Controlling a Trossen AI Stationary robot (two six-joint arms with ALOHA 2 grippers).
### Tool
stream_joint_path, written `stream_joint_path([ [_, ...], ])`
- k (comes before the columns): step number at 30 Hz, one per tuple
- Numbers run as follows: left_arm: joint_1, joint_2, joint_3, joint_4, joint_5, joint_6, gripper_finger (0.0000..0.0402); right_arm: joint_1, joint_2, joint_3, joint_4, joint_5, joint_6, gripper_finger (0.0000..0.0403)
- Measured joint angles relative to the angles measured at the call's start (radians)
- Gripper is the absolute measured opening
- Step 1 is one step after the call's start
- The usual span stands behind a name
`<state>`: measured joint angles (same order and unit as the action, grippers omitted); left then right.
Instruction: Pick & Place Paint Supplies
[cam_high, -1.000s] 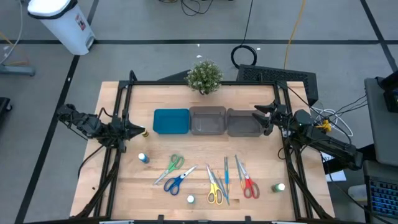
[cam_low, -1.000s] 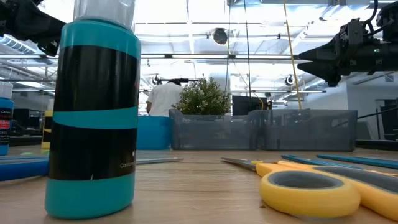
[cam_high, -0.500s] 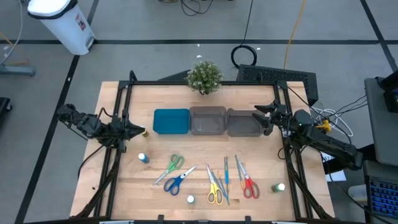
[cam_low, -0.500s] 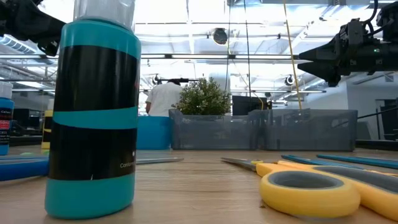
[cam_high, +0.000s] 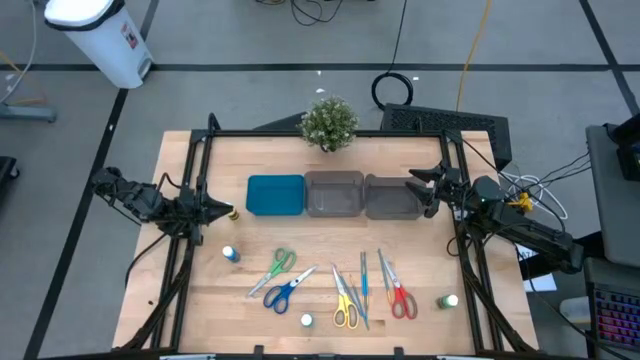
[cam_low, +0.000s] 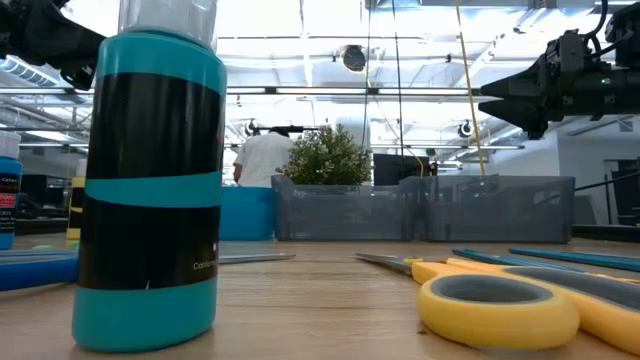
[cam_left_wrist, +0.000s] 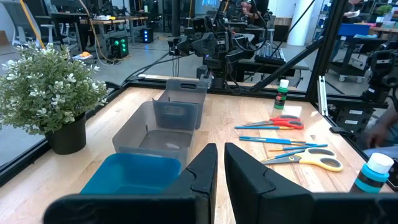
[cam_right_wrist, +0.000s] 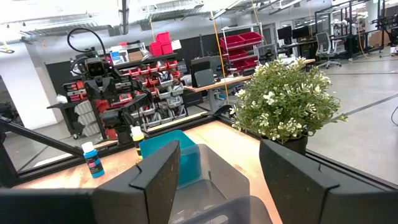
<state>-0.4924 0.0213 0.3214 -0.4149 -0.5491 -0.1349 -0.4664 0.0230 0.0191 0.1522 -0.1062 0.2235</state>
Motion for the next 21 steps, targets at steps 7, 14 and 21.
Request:
stream_joint_path([
  [7,0.000,0.000,0.000,0.000,0.000,0.000,0.0037,0.000,0.000,0.000,0.000,0.000,0.000,0.0211],
  [14,0.000,0.000,0.000,0.000,0.000,0.000,0.0037,0.000,0.000,0.000,0.000,0.000,0.000,0.0210],
  [21,0.000,0.000,0.000,0.000,0.000,0.000,0.0037,0.000,0.000,0.000,0.000,0.000,0.000,0.0214],
])
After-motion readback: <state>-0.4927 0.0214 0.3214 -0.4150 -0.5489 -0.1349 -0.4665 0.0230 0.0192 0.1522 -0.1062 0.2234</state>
